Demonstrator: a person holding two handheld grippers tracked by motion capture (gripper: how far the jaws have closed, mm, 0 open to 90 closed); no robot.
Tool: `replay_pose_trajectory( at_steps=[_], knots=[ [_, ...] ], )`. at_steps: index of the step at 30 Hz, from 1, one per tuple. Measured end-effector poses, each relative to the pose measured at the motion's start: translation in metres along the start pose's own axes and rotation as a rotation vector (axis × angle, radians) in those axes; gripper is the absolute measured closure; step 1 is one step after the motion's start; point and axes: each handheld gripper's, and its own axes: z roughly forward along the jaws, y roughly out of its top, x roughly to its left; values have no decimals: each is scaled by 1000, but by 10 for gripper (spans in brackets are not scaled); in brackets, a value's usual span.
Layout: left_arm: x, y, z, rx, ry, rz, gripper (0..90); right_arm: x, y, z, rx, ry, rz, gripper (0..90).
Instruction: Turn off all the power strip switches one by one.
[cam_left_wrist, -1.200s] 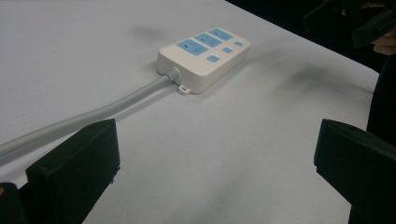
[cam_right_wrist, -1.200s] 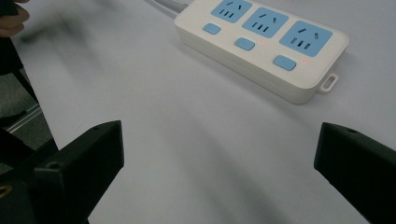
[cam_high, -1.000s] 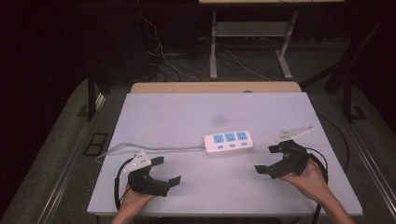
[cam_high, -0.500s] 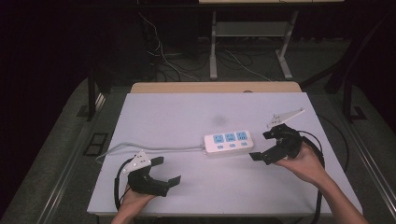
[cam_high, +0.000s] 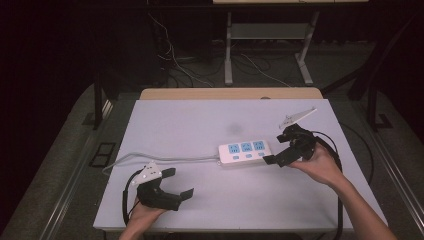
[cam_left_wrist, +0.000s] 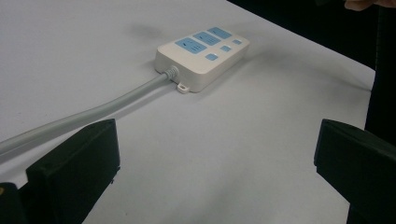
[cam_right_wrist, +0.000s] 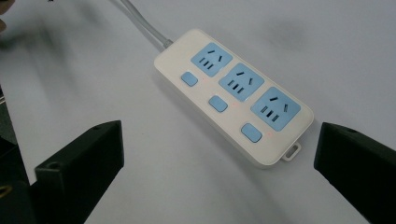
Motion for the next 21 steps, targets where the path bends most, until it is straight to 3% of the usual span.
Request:
replay_pose_trajectory(
  at_steps=[16,18,19,21],
  knots=[
    [2,0,-1,-6,4,-6,0,-17,1,17,15,10,-11,15],
    [2,0,0,-6,5,-4,0,-19,1,18,27,10,-10,61],
    [2,0,0,-6,5,-4,0,-19,0,20,31,8,-35,170],
    [2,0,0,-6,3,-4,0,-19,0,22,38,-28,-46,234]
  ],
)
